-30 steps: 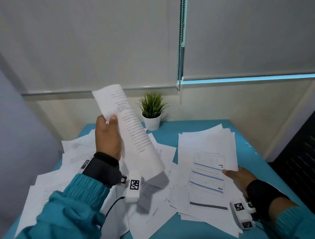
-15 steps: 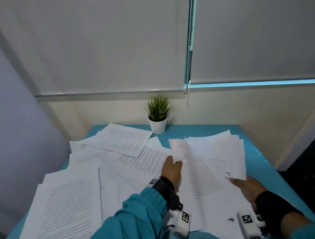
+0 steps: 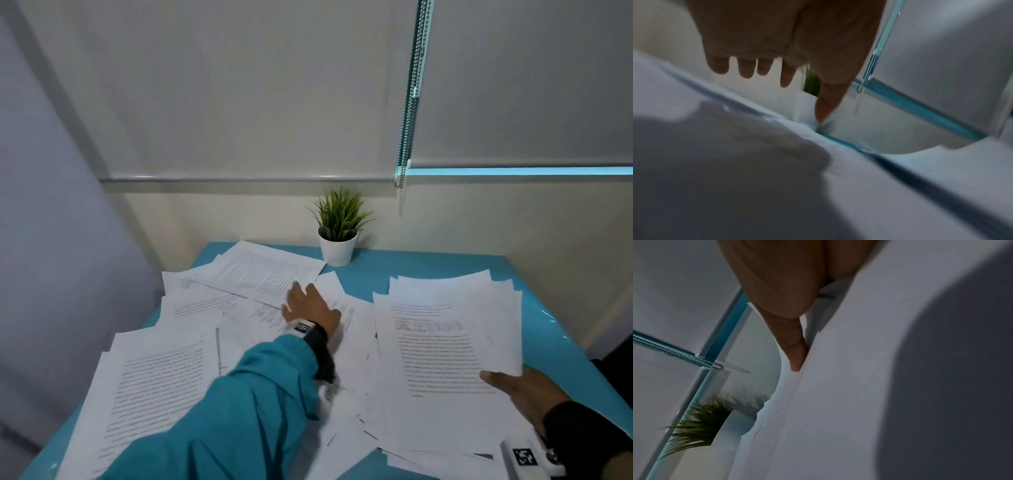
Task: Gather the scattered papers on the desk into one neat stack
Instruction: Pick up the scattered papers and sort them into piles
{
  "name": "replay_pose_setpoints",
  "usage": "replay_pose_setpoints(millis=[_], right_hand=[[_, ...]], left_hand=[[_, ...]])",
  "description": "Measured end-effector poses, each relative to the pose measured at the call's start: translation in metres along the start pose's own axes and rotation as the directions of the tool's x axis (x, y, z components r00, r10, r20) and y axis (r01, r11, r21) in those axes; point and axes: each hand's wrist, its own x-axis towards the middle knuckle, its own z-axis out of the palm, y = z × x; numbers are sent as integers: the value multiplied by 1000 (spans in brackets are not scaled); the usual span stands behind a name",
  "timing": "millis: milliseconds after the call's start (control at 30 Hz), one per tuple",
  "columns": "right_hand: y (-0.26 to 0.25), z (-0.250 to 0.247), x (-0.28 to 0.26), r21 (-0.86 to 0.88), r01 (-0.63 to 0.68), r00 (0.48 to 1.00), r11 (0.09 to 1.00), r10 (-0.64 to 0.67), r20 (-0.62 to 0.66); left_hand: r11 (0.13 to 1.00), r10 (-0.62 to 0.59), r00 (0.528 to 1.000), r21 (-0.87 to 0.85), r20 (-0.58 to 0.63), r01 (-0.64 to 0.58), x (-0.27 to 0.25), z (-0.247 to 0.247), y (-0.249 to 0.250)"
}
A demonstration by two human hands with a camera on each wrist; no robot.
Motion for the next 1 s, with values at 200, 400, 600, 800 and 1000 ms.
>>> replay_pose_setpoints(millis=[200,400,600,800,1000], right_hand=[[1,-1,2,-46,-22,1000,999,22,-13],[-2,0,-1,-35,-57,998,998,57,6],[-7,3,-6,-35,-57,998,998,58,16],[-5,1,-4,-79,-59,998,995,61,18],[-7,3,-7,-59,-39,999,997,40,15]], left_hand=[[968,12,978,244,210,-65,52,-23,-78],[863,207,964,434,166,-260,37,-36,-73],[832,444,859,238,254,-501,-22,-40,-56],[752,408,818,358,406,-553,-69,-7,-65],[752,428,825,361,369,-551,-55,-3,-66]])
